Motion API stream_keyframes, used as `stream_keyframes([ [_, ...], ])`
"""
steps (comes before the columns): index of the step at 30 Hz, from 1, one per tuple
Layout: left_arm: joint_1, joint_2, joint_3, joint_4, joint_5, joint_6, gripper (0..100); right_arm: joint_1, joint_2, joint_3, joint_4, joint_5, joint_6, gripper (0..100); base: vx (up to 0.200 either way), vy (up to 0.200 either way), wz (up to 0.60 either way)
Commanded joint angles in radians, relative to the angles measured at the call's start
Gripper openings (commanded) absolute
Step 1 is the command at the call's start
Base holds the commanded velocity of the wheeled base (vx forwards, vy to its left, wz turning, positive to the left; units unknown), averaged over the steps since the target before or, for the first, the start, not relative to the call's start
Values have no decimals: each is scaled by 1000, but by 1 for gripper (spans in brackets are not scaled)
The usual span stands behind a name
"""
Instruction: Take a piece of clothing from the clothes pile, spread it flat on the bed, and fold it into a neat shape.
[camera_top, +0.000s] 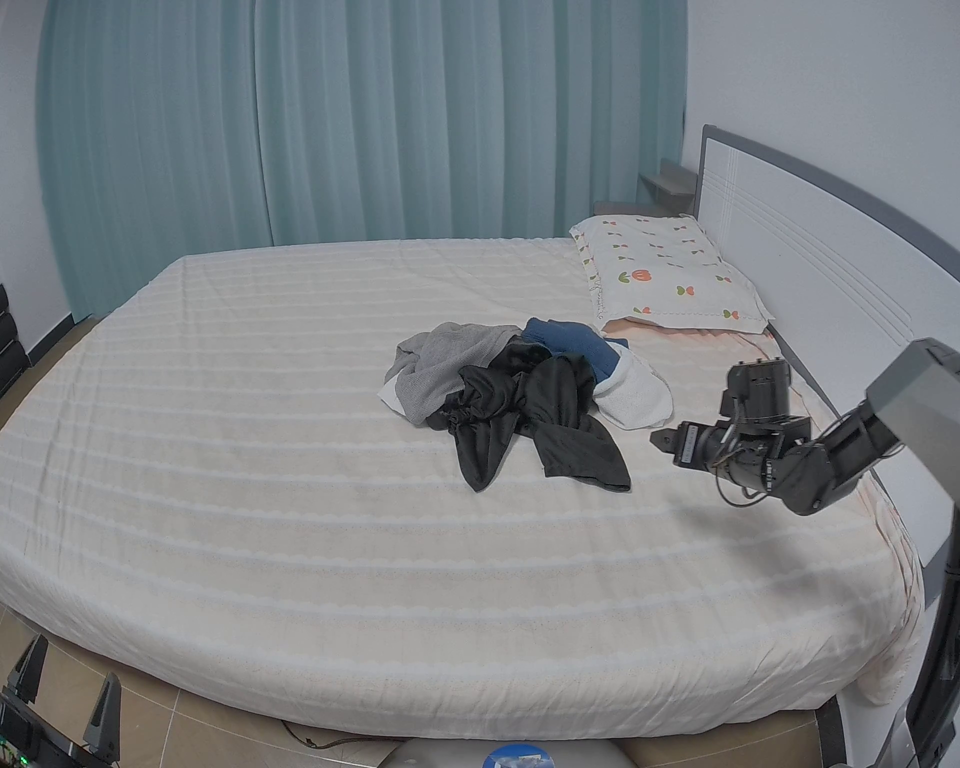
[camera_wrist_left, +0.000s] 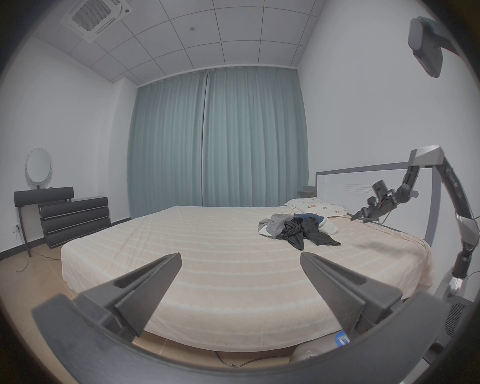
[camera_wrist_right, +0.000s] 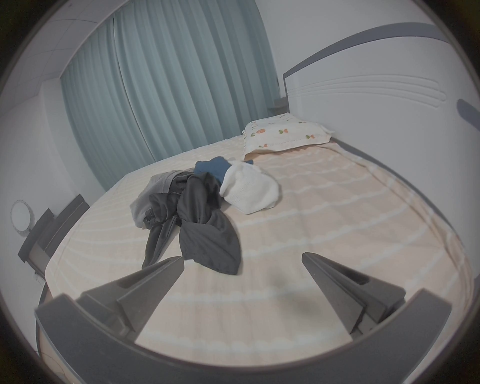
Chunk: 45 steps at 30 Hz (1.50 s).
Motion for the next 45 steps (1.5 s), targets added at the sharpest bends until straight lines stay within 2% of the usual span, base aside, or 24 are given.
stream_keyframes([
  [1, 0, -18, 18, 1, 1, -1, 100, 66, 289, -231, 18, -30, 40, 100, 0, 0, 0],
  [9, 0, -18, 18, 0, 1, 0, 100, 59, 416, -418, 72, -28, 59, 100, 0, 0, 0],
  [10, 0, -18, 18, 0, 0, 0, 100, 59, 433, -461, 81, -28, 83, 100, 0, 0, 0],
  [17, 0, -18, 18, 0, 0, 0, 100, 86, 525, -610, 156, -27, 111, 100, 0, 0, 0],
  [28, 0, -18, 18, 0, 0, -1, 100, 91, 608, -725, 205, -45, 111, 100, 0, 0, 0],
  [29, 0, -18, 18, 0, 1, -1, 100, 89, 609, -731, 205, -44, 111, 0, 0, 0, 0],
  [42, 0, -18, 18, 0, 0, 0, 100, 92, 592, -728, 193, -68, 118, 0, 0, 0, 0],
  [45, 0, -18, 18, 0, 0, 0, 100, 92, 536, -688, 193, -79, 161, 0, 0, 0, 0],
])
